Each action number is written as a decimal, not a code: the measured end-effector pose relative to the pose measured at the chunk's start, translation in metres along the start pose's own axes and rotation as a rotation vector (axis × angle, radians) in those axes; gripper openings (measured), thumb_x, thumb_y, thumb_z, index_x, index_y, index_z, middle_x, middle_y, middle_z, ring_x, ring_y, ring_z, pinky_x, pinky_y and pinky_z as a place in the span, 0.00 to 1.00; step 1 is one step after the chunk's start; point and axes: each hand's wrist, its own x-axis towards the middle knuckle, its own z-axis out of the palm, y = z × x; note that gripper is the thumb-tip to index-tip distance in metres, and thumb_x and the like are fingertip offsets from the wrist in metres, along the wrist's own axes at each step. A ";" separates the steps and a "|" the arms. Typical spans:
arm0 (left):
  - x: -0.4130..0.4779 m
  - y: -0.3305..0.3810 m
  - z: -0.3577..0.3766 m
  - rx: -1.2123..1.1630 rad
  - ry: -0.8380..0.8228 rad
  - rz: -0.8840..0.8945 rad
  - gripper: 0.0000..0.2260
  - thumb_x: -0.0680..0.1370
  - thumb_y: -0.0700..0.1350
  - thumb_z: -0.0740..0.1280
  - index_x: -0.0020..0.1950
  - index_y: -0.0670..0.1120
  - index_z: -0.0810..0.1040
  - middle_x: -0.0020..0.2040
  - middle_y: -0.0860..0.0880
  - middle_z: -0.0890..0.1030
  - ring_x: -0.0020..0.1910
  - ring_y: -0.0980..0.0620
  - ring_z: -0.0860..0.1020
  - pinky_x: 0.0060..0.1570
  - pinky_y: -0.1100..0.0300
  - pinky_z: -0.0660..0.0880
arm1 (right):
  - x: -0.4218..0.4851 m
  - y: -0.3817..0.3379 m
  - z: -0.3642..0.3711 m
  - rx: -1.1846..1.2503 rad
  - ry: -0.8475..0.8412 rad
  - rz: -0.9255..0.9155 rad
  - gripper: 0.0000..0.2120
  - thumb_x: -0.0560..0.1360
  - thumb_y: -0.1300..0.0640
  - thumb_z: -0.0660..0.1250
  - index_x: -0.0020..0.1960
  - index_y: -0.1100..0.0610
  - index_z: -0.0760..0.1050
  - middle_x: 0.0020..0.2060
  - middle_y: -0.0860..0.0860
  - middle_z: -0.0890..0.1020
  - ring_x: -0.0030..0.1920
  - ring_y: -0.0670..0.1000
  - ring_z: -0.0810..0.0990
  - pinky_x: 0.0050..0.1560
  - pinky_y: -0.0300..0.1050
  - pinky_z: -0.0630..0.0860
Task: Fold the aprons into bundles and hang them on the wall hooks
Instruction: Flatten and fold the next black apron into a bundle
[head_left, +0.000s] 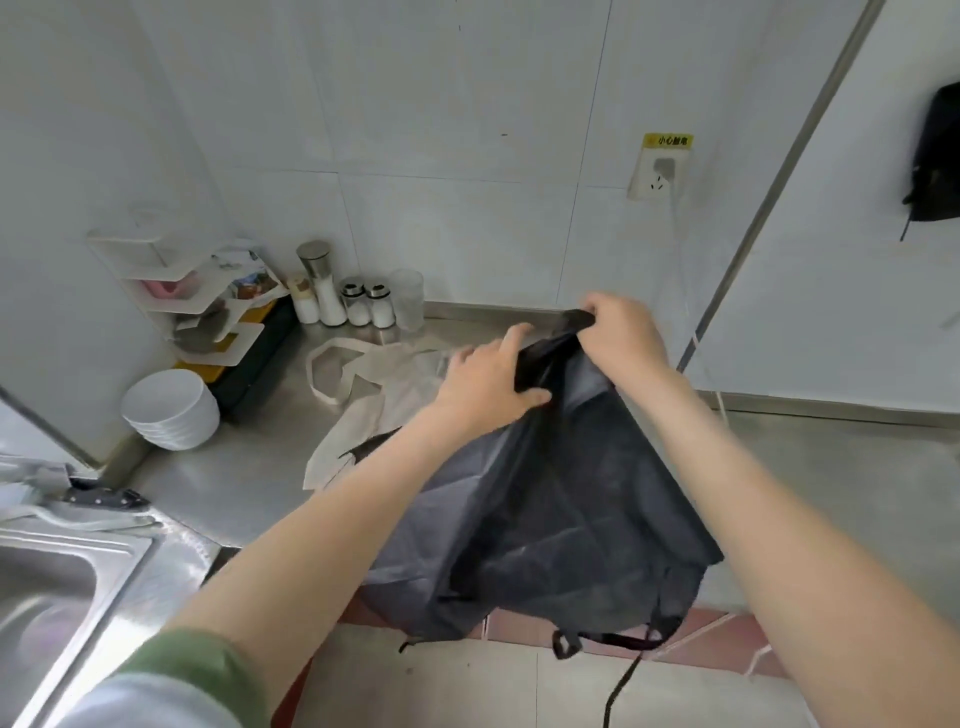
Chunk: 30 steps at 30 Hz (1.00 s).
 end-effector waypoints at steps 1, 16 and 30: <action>0.009 0.004 0.005 -0.066 0.075 -0.038 0.19 0.79 0.52 0.63 0.66 0.45 0.69 0.59 0.40 0.79 0.59 0.38 0.76 0.55 0.47 0.72 | 0.007 -0.007 0.000 0.004 0.032 -0.055 0.14 0.72 0.66 0.60 0.55 0.55 0.74 0.49 0.53 0.78 0.51 0.57 0.75 0.45 0.45 0.69; 0.086 -0.106 -0.020 -0.356 0.354 -0.477 0.13 0.79 0.39 0.54 0.58 0.44 0.75 0.51 0.42 0.80 0.51 0.41 0.76 0.46 0.54 0.71 | -0.028 0.086 0.184 -0.184 -0.734 0.116 0.38 0.77 0.40 0.60 0.78 0.48 0.42 0.77 0.52 0.54 0.75 0.57 0.57 0.70 0.58 0.63; 0.146 -0.200 -0.009 -0.330 0.129 -0.417 0.09 0.78 0.41 0.59 0.51 0.46 0.78 0.46 0.46 0.80 0.47 0.45 0.76 0.42 0.57 0.68 | -0.003 0.105 0.252 -0.164 -0.534 0.315 0.17 0.75 0.58 0.64 0.33 0.53 0.58 0.40 0.49 0.68 0.47 0.54 0.72 0.42 0.44 0.66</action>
